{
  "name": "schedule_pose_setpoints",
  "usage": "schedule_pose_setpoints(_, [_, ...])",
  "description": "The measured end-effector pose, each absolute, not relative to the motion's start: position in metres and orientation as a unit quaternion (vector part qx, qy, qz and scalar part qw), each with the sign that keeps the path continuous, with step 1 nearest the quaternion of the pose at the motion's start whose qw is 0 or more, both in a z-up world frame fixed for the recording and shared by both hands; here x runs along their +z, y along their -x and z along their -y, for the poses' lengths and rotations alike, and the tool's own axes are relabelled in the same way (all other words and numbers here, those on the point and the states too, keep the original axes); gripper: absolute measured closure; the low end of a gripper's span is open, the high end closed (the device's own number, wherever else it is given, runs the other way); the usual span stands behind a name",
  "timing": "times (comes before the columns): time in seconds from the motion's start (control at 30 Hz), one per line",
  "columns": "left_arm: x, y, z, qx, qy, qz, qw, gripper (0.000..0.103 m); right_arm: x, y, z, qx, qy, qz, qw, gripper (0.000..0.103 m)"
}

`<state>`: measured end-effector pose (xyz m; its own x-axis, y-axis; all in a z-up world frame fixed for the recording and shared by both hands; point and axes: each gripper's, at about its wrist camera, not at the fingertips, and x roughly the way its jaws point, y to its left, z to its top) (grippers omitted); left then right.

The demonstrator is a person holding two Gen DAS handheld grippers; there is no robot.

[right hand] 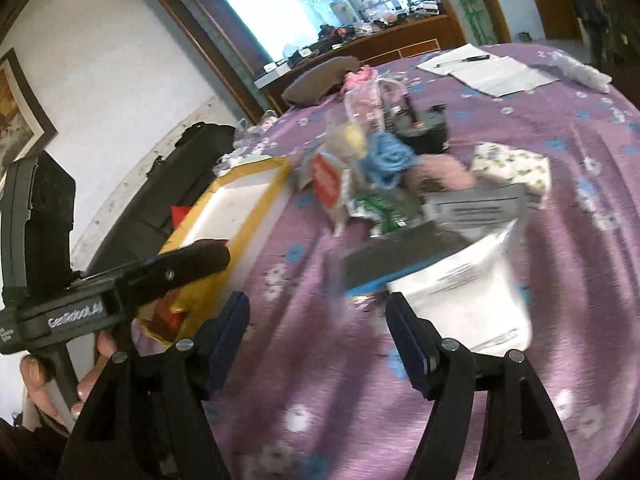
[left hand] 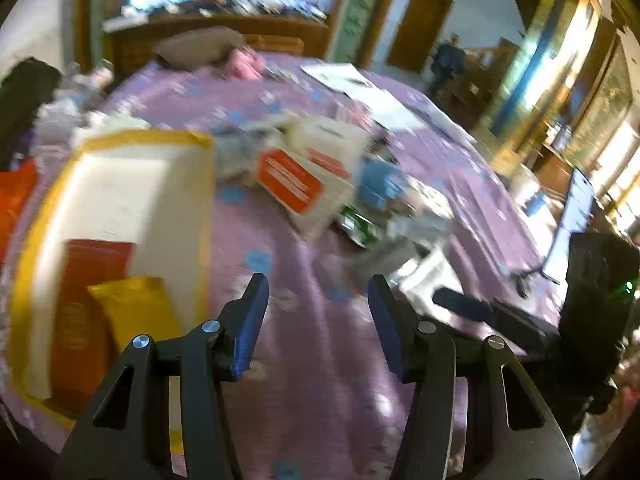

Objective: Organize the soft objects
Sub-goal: 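Grasp the clear-wrapped dark packet with the left gripper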

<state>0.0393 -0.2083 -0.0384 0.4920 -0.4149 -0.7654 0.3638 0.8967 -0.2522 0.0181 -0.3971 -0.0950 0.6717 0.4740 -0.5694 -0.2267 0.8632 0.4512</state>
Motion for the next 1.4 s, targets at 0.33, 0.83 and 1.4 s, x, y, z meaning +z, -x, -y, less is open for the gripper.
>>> schedule_pose_setpoints(0.33, [-0.054,-0.05,0.248,-0.29,-0.028,-0.478,0.828,0.051,-0.098,-0.019,0.442,0.126,-0.162,-0.362,0.909,0.03])
schedule_pose_setpoints(0.83, [-0.073,-0.086,0.268,-0.308,-0.049,-0.503,0.806,0.051,-0.125,-0.022,0.426,0.089,-0.089,-0.428,0.895,0.024])
schedule_pose_setpoints(1.4, [-0.108,-0.099,0.313,-0.321,-0.109,-0.523,0.782,0.061,-0.127,0.003,0.446,0.073,-0.191,-0.428,0.88,0.023])
